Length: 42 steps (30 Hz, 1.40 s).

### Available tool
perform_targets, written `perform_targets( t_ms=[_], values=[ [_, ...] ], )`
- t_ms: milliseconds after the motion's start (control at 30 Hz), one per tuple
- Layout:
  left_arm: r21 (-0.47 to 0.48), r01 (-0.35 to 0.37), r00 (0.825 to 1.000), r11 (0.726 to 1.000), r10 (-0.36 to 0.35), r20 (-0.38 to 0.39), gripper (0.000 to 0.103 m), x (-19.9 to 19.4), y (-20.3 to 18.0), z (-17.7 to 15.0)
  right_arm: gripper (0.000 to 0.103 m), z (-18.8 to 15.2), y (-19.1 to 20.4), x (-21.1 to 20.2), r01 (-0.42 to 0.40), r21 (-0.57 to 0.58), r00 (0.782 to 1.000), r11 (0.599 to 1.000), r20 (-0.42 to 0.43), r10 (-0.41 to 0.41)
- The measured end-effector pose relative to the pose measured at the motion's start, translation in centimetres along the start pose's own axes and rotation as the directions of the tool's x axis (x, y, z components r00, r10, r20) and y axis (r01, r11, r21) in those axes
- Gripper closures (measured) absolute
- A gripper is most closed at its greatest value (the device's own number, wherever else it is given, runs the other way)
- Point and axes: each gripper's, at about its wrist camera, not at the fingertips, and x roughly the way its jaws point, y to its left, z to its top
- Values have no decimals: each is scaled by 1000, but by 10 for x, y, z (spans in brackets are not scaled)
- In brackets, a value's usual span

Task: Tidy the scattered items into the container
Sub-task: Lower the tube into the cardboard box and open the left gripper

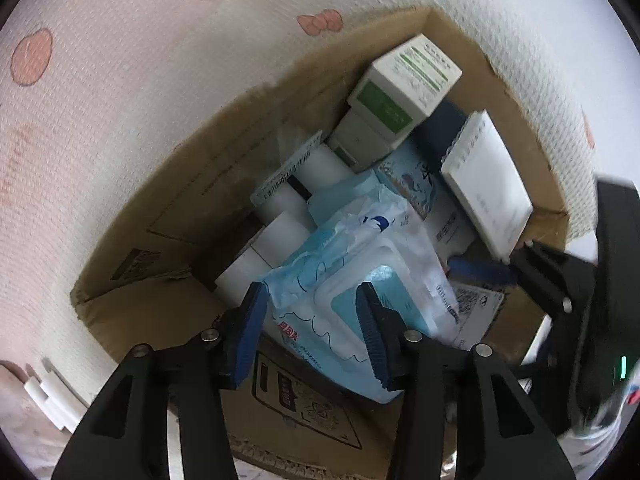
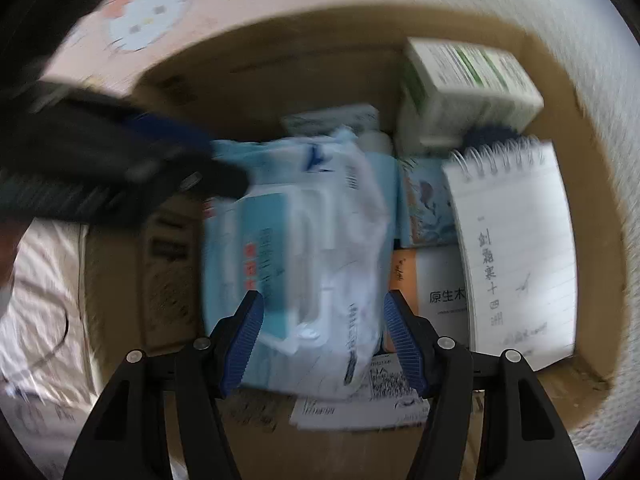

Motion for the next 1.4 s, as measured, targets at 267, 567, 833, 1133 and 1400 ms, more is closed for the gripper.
perform_targets(
  t_ms=[267,567,833,1133,1400],
  values=[
    [-20,-24,998,999,23,-59,48,18,5,9,43,-1,-35,12,-161,198,987,967,3,163],
    [64,-118,990,991,122,-70,41,26,6,13,53,-10,-20,11,-181,151,982,972,-23,186],
    [-28,29,999,999,-30,-13,36,22,20,12,80,-14,-49,-6,-257,267,966,929,62,250],
    [-124,167,984,978,-158,81,36,9,29,14,90,-11,-53,-25,-149,262,988,954,68,136],
    [-199,338,932,920,-298,207,36,-5,36,20,90,-6,-73,-42,-81,313,994,946,99,52]
  ],
)
